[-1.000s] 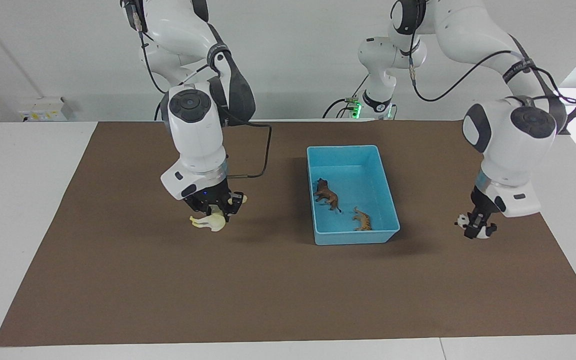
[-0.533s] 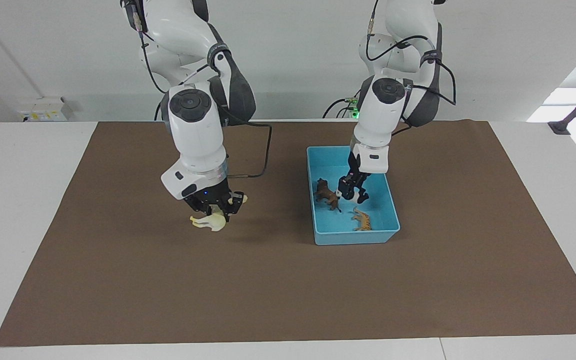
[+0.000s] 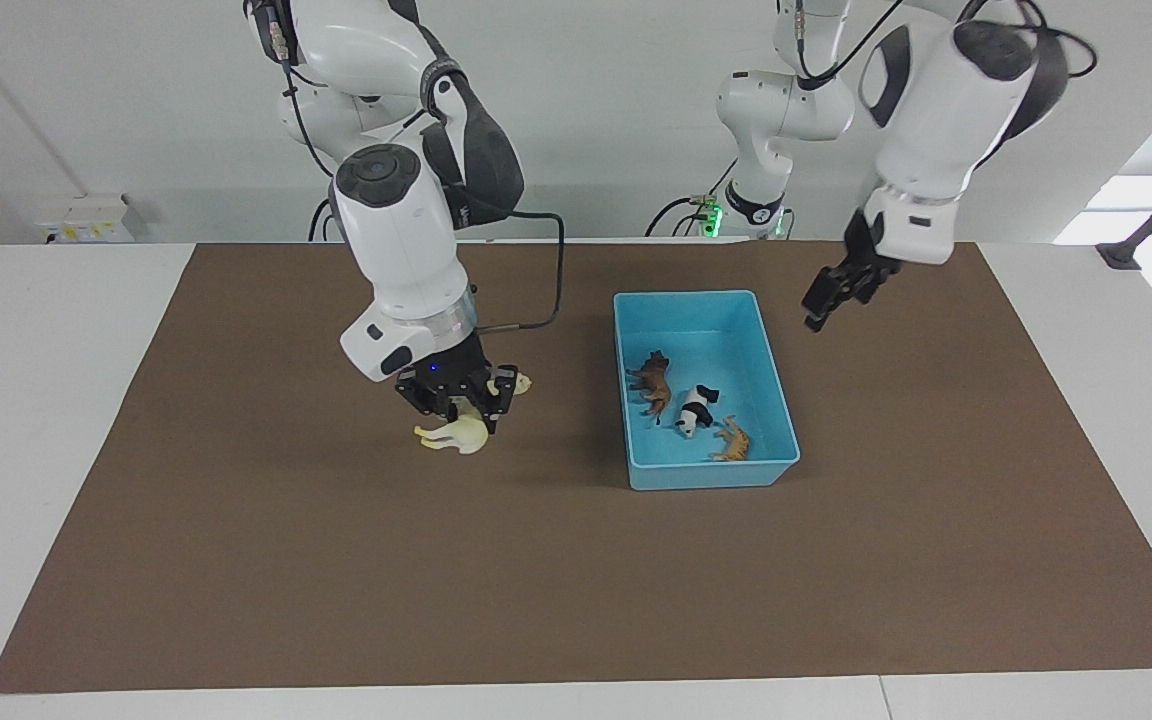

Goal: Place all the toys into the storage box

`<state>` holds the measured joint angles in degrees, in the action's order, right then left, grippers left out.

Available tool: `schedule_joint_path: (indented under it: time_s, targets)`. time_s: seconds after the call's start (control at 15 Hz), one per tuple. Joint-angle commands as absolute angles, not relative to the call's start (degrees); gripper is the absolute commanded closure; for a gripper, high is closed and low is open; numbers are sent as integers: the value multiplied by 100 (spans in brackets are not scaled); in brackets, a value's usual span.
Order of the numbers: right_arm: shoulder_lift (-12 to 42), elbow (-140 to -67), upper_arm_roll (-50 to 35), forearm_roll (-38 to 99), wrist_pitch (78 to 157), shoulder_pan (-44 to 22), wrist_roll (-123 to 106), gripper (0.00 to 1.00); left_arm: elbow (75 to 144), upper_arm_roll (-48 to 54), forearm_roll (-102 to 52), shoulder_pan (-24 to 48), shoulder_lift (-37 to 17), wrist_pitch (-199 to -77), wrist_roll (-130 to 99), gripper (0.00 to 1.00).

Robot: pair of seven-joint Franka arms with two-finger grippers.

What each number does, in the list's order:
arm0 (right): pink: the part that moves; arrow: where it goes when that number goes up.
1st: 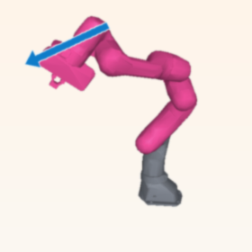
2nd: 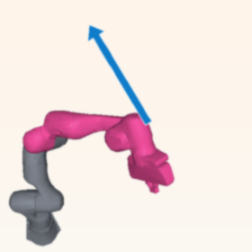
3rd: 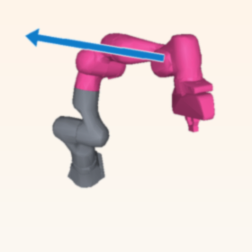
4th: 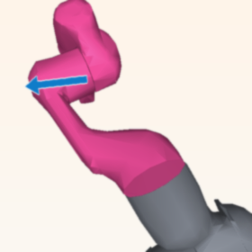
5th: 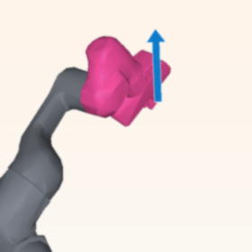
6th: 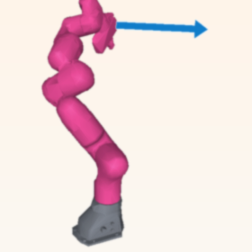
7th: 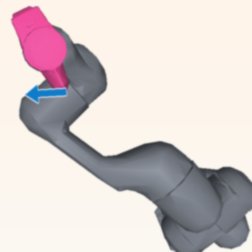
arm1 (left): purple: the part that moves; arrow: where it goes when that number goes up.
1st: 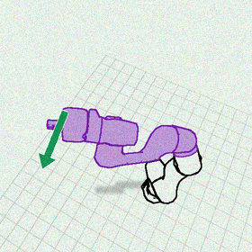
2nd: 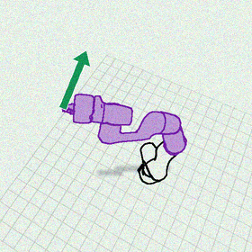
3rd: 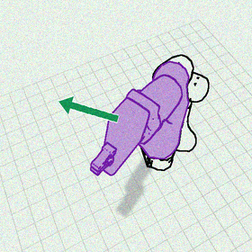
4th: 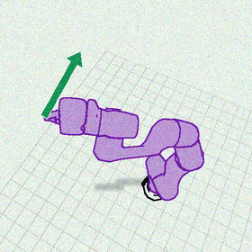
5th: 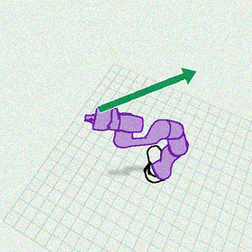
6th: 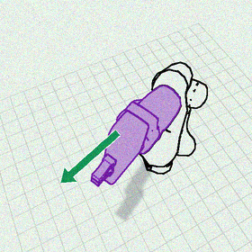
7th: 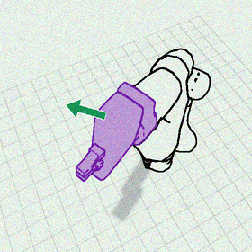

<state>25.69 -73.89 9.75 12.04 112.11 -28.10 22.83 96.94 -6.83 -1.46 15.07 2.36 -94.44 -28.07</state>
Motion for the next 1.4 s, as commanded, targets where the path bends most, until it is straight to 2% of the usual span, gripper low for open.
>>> schedule_joint_path:
  time_s: [0.0, 0.2, 0.33, 0.4, 0.67, 0.8, 0.93, 1.13, 1.33]
  targets:
    - [2821, -7049, 941, 1599, 11940, -3355, 2898, 100, 9632, -624, 148, 1187, 220, -8825, -402, 0]
    - [3040, -7040, 932, 1679, 12794, -4006, 3724, 100, 9712, -581, 176, 1117, 246, -8807, -35, 0]
    - [3364, -7049, 905, 1644, 13653, -4497, 4470, 100, 9721, 101, 176, 295, 290, -8789, 43, 0]
    - [3549, -7066, 914, 1635, 14102, -4700, 4630, 100, 9738, 166, 167, 229, 334, -8772, 140, 0]
    - [3814, -7180, 905, 1547, 14388, -5035, 4649, 100, 10072, 184, 167, 246, 527, -8780, 132, 0]
    - [3797, -7207, 905, 1573, 14318, -5054, 4711, 2, 10081, 185, 150, 307, 484, -8990, 149, 0]
    - [3806, -7172, 905, 1626, 14256, -5045, 4737, 0, 9959, 167, -17, 316, 291, -9027, 149, 0]
    - [3762, -7119, 966, 1582, 14037, -4957, 4939, 0, 9949, 150, -192, 281, 325, -8869, 158, 0]
    - [3228, -7119, 1089, 1565, 13240, -4703, 4948, 0, 9941, 141, -193, 264, 290, -8938, 158, 0]
